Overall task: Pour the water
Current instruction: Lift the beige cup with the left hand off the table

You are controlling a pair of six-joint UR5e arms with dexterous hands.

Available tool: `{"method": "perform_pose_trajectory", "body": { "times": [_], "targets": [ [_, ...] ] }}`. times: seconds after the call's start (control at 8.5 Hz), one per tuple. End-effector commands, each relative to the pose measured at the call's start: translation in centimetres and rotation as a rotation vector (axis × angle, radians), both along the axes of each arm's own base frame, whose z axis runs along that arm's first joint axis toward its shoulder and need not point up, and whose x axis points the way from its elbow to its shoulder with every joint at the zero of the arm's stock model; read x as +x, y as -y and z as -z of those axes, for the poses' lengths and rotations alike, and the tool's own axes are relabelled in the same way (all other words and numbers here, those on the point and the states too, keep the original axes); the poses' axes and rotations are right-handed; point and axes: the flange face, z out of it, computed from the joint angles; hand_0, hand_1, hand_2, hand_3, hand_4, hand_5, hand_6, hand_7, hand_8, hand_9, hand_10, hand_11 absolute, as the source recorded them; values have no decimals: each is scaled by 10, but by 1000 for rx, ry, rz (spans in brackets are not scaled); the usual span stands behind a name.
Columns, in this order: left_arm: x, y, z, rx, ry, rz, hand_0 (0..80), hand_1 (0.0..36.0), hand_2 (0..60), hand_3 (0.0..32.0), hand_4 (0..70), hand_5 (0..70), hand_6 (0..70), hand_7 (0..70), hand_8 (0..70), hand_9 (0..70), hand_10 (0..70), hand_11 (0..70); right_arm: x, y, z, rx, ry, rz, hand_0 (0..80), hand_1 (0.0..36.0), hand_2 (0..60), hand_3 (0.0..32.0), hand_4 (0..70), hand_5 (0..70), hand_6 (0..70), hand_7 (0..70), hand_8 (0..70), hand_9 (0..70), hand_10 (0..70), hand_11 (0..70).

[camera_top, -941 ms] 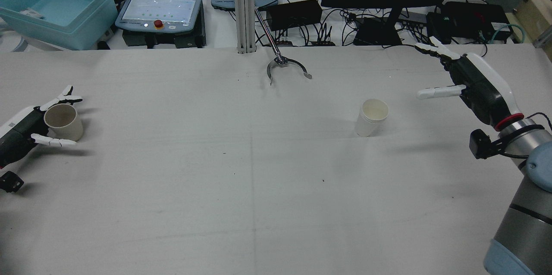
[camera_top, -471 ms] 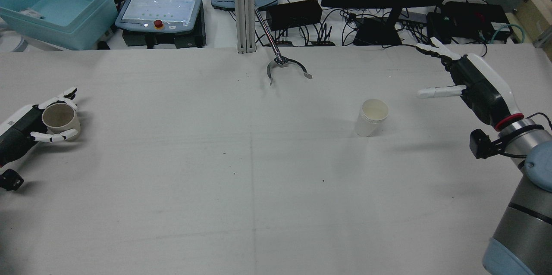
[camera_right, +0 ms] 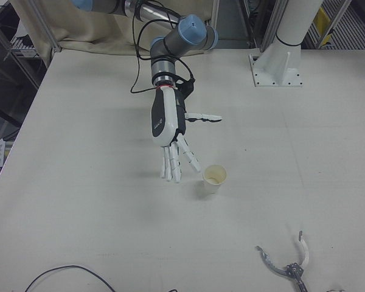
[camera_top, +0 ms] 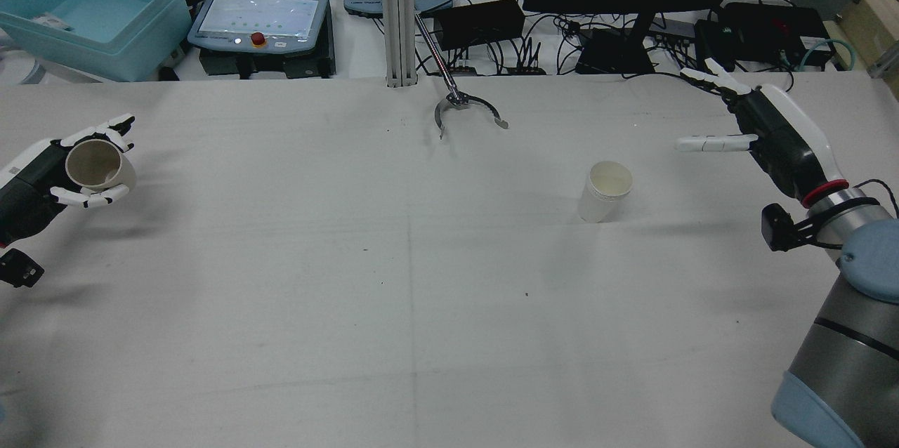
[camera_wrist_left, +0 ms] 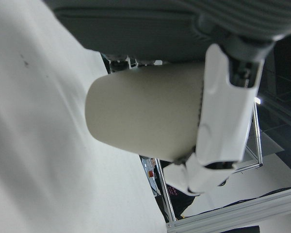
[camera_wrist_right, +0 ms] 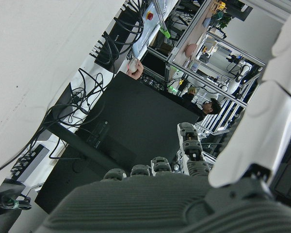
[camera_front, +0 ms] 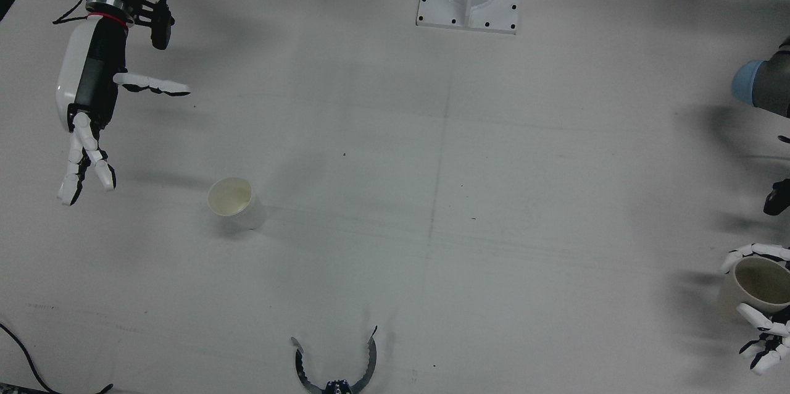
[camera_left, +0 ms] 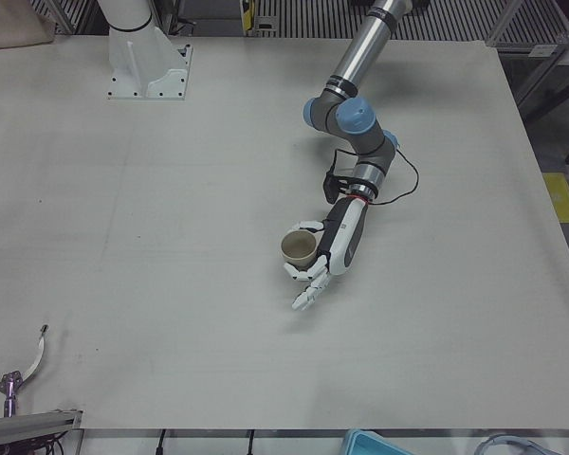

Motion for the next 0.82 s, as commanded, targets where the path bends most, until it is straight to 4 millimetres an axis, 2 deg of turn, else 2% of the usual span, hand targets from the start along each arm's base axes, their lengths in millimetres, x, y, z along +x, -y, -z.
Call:
{"method": "perform_pose_trajectory", "body": {
  "times": [0.0, 0.12, 0.24, 0.35, 0.47, 0.71],
  "targets": [
    [0, -5, 71, 27, -48, -22, 589, 360, 600, 0, 326, 700, 84, 118, 65, 89, 81, 155, -39, 37, -14, -29, -28, -1, 460, 106, 47, 0, 67, 34, 36, 38, 18, 12, 0, 4],
    [0, -7, 84, 35, -51, -32, 560, 360, 600, 0, 346, 700, 89, 119, 64, 89, 80, 151, -41, 36, -14, -30, -26, 2, 459, 105, 49, 0, 66, 34, 37, 41, 19, 15, 0, 6],
    [2, -7, 82, 25, -42, -37, 559, 360, 600, 0, 381, 700, 100, 124, 70, 95, 83, 154, -38, 36, -16, -33, -24, -1, 459, 106, 50, 0, 68, 37, 38, 42, 19, 14, 0, 4],
    [3, -7, 82, 25, -41, -38, 517, 360, 600, 0, 395, 700, 108, 132, 68, 93, 80, 146, -38, 35, -15, -32, -21, -1, 459, 106, 50, 0, 64, 36, 35, 38, 19, 14, 0, 4],
    [5, -7, 82, 24, -30, -65, 491, 360, 600, 0, 401, 651, 110, 132, 64, 88, 76, 134, -38, 35, -14, -30, -19, -1, 460, 106, 49, 0, 62, 33, 32, 30, 17, 12, 0, 2],
    [11, -9, 84, 34, -9, -145, 520, 360, 600, 0, 482, 604, 139, 156, 85, 110, 85, 148, -39, 36, -11, -25, -12, -1, 460, 106, 50, 0, 58, 33, 30, 25, 17, 12, 0, 3]
  ]
}}
